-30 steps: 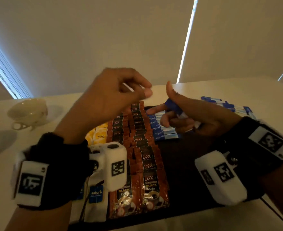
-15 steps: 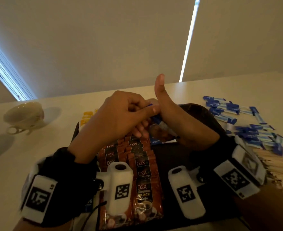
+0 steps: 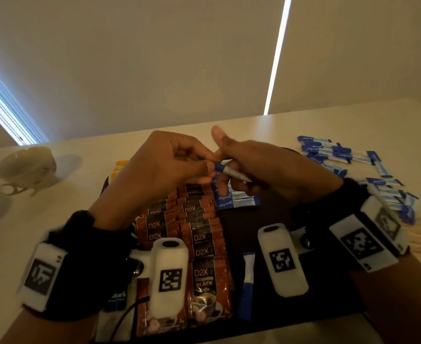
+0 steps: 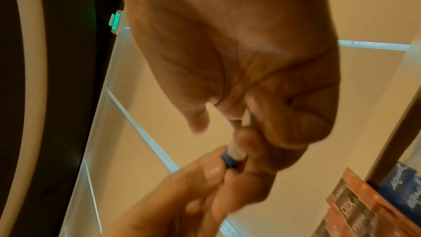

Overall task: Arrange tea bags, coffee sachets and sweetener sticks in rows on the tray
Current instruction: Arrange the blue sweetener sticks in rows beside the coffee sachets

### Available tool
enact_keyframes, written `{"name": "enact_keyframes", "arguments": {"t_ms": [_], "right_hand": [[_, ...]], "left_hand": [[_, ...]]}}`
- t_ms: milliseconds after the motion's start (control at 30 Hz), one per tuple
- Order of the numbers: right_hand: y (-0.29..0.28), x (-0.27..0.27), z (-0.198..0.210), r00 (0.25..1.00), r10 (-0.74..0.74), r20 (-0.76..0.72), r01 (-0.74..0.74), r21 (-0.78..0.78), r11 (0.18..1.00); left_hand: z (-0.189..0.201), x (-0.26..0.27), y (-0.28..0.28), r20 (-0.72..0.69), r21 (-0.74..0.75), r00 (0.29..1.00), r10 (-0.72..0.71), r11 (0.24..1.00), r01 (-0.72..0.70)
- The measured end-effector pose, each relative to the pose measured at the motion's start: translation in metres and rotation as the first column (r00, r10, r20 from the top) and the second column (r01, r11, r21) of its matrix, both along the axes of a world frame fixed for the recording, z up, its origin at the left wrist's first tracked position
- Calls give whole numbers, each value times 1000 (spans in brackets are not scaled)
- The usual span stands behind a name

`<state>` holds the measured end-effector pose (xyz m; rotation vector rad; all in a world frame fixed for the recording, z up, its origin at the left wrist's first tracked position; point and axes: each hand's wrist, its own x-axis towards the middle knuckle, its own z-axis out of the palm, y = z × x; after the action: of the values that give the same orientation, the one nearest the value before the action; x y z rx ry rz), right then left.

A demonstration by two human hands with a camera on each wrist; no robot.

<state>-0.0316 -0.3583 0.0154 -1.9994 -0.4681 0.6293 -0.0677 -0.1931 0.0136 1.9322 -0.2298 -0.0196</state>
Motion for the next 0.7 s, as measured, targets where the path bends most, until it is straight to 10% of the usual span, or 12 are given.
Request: {"name": "enact_keyframes", "arguments": {"t_ms": [367, 600, 700], "right_hand": [[-38, -6, 9, 969, 153, 196, -109, -220, 969], [-36, -30, -31, 746, 658, 102, -375, -751, 543], [-33, -40, -42, 633, 748, 197, -352, -788, 505]], "left_hand": [[11, -2, 8, 29, -23, 999, 19, 1000, -18], [12, 2, 19, 23, -13, 996, 84, 996, -84], [11, 2, 19, 13, -24, 996, 84, 996, -83]]}}
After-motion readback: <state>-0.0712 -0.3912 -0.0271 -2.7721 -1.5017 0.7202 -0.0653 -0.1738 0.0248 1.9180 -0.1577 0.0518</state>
